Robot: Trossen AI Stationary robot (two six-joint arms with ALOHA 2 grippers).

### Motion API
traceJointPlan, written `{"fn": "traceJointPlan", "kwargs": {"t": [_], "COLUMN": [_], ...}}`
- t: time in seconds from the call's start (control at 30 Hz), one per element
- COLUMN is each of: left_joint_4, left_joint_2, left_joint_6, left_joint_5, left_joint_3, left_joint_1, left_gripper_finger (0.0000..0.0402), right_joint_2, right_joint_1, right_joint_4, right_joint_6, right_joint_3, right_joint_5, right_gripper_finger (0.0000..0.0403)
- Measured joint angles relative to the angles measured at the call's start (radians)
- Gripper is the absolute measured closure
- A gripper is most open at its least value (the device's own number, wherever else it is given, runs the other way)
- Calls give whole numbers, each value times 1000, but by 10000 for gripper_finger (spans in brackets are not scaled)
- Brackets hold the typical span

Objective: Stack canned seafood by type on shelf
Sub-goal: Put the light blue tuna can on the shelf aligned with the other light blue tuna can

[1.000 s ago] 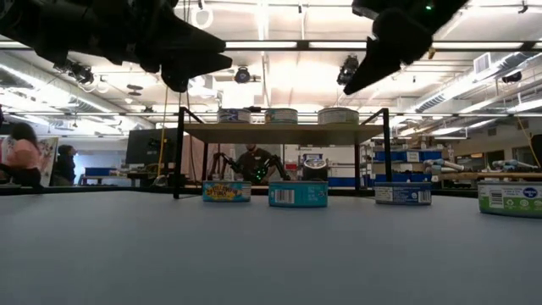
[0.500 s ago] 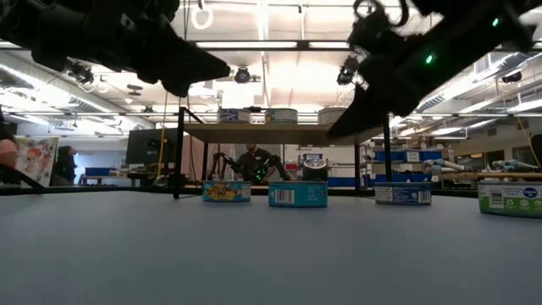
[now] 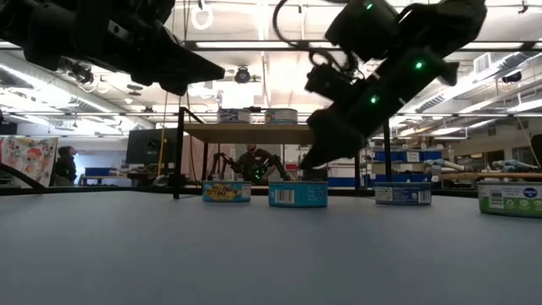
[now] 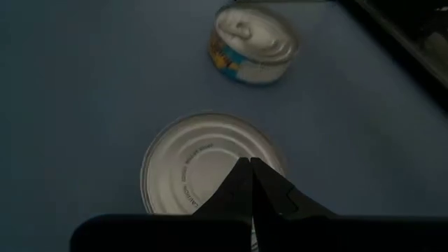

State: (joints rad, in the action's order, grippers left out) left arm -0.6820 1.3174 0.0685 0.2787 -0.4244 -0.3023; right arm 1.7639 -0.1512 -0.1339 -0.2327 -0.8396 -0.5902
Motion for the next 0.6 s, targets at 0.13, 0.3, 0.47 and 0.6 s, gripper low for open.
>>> {"fn": "traceJointPlan", "kwargs": {"t": [0.13,0.3,0.47,0.6], "left_joint_4": [9,15,32,34], "left_joint_2": [0,0,18,52], "left_joint_6": [0,3,0,3], "left_joint_5": [0,-23,-30,-33], "left_joint_3": [0,0,-12,-26], "left_joint_1": [0,-1,-2,-6], "left_gripper_finger": [398,398,398,398], "right_joint_2": [31,34,30,30], "right_joint_1": [22,21,10,-5], "right_joint_4": [22,45,48,57], "right_joint_6": [-3,-11,-37,-63], "right_joint_3": [-20,-28,-28,-30], "right_joint_5": [89,150,237,266], "right_gripper_finger": [399,399,399,399]}}
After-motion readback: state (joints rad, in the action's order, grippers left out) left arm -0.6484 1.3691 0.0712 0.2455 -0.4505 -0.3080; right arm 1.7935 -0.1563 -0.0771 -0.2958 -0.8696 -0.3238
